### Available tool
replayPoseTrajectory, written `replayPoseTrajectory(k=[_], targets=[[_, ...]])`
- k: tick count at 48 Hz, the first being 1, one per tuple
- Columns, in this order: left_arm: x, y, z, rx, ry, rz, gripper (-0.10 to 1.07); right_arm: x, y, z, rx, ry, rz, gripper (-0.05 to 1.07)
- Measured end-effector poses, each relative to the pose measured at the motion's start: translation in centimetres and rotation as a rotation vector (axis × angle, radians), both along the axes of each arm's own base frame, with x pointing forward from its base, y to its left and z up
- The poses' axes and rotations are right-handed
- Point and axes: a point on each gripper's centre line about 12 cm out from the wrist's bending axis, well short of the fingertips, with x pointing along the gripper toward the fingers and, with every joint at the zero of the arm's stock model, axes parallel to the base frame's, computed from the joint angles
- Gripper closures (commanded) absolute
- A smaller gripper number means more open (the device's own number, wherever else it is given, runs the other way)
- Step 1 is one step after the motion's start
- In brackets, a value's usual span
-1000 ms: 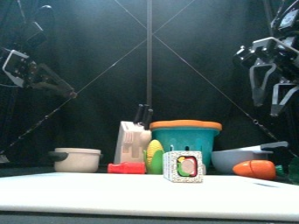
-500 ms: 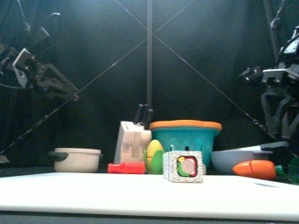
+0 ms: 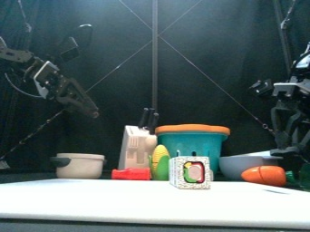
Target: Grab cleaver
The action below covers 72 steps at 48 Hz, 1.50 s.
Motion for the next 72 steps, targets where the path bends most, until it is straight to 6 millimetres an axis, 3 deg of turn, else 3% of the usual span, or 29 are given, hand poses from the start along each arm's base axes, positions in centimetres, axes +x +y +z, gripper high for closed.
replayPoseTrajectory(k=[14,28,43,72], targets=[[1.5,0.3,-0.5,-0.005,0.026,0.0,0.12,0.0,0.0,-0.5,-0.023,-0.016,0.043,0.31],[1.5,0.3,-0.6,-0.008,0.03,0.004,0.12,0.0,0.0,-0.5,-0.022,-0.011,0.036,0.5],[1.5,0.2,-0.4,-0.007,0.025,0.0,0.12,0.3,-0.3,2.1,-0.045,0.031,-0.019,0.52],[1.8,0.5,0.5,0.012,-0.055,0.019,0.13,1.5,2.8,5.1,-0.021,0.022,0.078,0.52]])
